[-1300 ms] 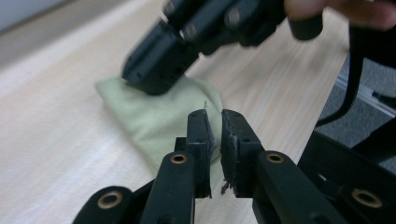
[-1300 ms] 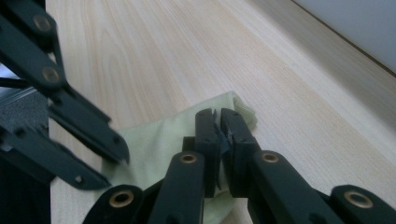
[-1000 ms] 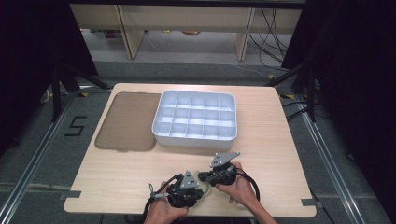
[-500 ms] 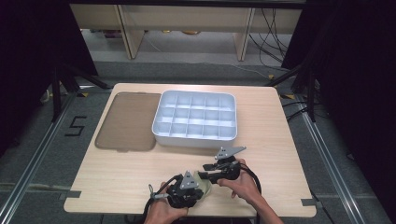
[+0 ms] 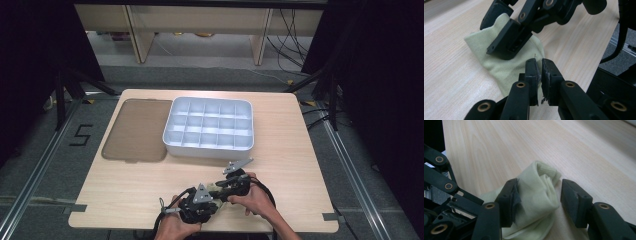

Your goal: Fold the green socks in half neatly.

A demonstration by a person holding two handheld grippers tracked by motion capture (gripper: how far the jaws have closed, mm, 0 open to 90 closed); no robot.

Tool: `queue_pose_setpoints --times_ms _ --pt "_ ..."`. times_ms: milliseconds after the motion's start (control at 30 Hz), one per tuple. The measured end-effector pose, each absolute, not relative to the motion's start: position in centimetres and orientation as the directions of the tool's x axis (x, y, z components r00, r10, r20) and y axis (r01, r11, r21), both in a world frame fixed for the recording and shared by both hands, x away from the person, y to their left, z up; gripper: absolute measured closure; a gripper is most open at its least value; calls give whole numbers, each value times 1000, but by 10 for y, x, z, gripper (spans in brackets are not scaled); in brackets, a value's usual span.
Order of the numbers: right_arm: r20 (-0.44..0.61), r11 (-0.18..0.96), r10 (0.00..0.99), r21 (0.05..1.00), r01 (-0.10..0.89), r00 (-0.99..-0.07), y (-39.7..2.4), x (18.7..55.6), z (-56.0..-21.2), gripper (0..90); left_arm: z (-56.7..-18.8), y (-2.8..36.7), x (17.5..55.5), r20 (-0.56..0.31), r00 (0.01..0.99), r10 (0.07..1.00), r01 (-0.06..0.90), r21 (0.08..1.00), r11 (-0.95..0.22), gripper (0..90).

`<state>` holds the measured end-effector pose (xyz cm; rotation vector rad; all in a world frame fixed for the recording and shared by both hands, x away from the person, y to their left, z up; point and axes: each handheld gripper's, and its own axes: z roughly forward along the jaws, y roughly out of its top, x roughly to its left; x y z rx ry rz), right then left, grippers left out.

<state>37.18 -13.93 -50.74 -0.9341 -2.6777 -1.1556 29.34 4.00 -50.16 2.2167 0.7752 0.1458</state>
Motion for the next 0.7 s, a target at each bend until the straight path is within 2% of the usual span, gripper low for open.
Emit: queue_pose_setpoints --times_ms 100,267,467,567,600,700 --pt "294 531 508 634 563 -810 -138 370 -507 492 -501 41 294 -108 821 561 462 704 -540 825" --pt "335 519 499 623 585 -799 -138 370 -508 589 -501 40 293 -107 820 562 461 705 -539 824" --pt "392 489 486 619 614 -782 -142 372 -512 656 -501 41 293 -107 821 561 460 706 -539 803" --pt "406 473 481 626 620 -777 -142 372 -512 695 -501 40 290 -154 809 567 490 709 -507 722" --pt "406 479 476 624 617 -780 -143 372 -512 704 -499 41 290 -137 819 557 473 710 -521 698" --pt "403 473 476 632 614 -782 -144 371 -511 724 -497 43 288 -170 808 564 497 712 -496 629"
